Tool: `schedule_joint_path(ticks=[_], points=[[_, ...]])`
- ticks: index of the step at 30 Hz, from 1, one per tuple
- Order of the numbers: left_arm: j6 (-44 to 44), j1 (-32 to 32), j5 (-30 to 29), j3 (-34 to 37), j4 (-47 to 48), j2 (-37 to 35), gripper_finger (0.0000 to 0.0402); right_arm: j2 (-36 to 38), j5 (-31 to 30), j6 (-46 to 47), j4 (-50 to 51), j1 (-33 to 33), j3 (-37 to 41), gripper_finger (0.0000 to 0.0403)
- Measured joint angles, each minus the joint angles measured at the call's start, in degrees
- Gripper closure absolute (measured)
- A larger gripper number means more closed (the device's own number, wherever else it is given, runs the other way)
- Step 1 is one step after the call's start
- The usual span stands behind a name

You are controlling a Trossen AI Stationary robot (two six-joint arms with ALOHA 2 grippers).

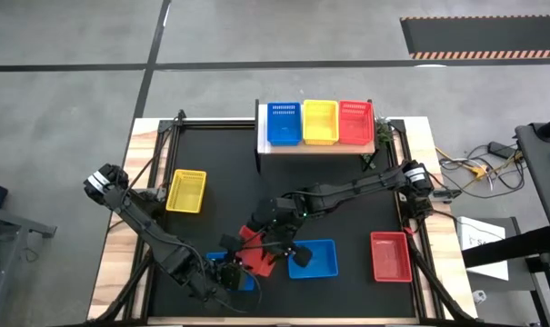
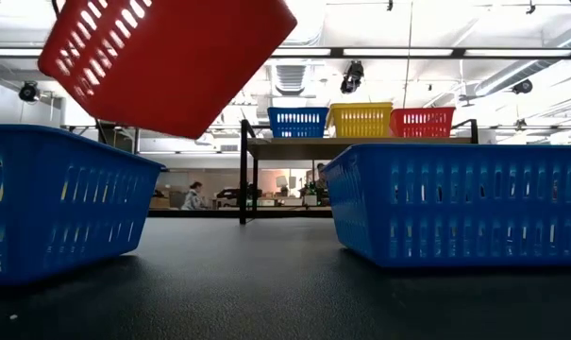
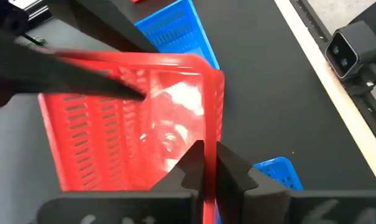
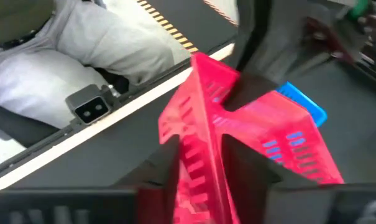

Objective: Stack baskets on shelf by color
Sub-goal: Stack the left red bin on top of the red bin on the shelf

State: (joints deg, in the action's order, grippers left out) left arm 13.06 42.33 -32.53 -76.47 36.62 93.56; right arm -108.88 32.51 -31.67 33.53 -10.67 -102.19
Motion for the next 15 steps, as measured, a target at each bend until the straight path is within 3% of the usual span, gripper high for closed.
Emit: schedule_joint_path(ticks=[4, 10, 15], points=[[-0.44, -0.01, -0.78, 0.00, -0.15, 0.00, 0.0367, 0.02, -0.23, -1.88, 1.85, -0.05, 0.12, 0.0383], [-2.50, -0.01, -3.69, 0.02, -0.25, -0.05, 0.0290, 0.27, -1.22, -3.80, 4.85, 0.05, 0.13, 0.0394], [-4.76, 0.01, -4.67, 0.07, -0.21, -1.41, 0.0253, 0.40, -3.38, -5.42, 7.69, 0.05, 0.13, 0.0394]])
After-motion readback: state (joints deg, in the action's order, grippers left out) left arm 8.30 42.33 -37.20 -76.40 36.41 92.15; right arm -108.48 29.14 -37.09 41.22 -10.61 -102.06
